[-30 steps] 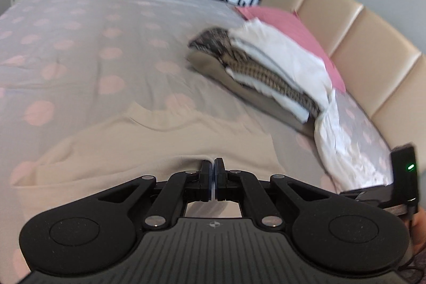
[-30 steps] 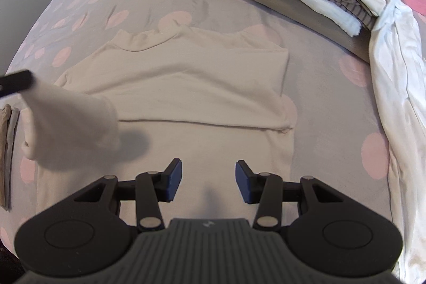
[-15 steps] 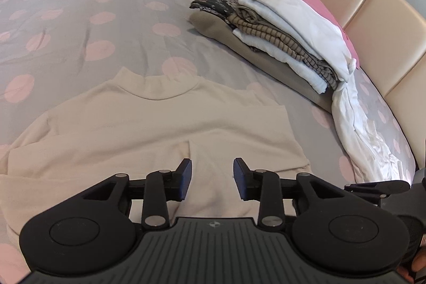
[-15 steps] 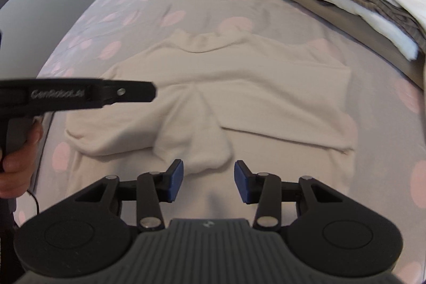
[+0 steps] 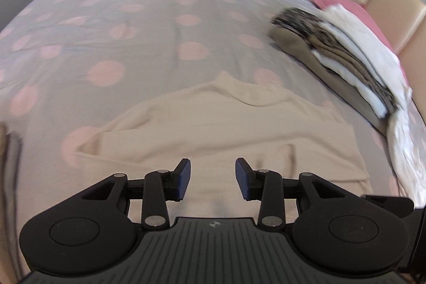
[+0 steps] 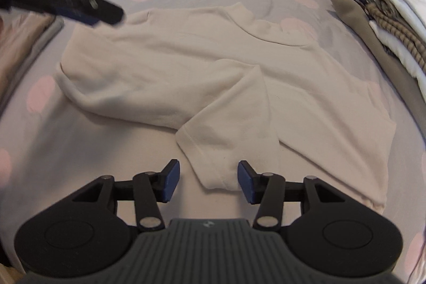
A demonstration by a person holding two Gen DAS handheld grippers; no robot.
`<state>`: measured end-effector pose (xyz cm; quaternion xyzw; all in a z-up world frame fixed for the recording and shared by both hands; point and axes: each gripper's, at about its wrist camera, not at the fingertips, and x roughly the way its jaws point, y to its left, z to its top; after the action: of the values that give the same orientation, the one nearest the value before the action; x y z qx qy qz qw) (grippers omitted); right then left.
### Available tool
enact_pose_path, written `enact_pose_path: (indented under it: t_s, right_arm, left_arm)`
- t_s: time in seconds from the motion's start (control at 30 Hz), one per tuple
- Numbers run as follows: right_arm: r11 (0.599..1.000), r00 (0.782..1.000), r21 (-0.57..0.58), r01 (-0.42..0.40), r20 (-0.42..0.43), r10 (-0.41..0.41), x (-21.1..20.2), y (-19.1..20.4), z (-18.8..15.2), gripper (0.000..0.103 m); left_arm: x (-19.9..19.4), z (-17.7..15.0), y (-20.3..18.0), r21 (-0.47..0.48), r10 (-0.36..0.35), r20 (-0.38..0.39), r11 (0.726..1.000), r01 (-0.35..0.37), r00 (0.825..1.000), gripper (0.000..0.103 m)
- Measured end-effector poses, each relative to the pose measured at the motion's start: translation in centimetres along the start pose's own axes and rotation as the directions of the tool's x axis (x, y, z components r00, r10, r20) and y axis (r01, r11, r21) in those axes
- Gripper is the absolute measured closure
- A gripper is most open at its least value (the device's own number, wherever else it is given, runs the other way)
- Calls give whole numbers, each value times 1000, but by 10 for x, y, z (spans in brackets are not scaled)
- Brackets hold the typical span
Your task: Fold clothes
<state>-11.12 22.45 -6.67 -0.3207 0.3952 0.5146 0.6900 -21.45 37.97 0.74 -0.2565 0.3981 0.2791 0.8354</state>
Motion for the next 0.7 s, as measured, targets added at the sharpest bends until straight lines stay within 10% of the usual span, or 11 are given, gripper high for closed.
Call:
enact_pose_path:
  t_s: [0.27,0.53,0.7]
  right_arm:
    - [992,994,-68,109,29,-107,1,-1,-1,90]
    - [979,981,204,5,188,-45,-82,-62,19,92]
    - [904,957,428,-21,272,-106,-120,-121,19,93]
  left_arm:
    - [-21,3,78,-189,160,67,971,-145,985,68]
    - [-22,-10,110,-234,218,48,951,-201,975,68]
    - [-20,-13,108,-219,212,43,955,-198,976,68]
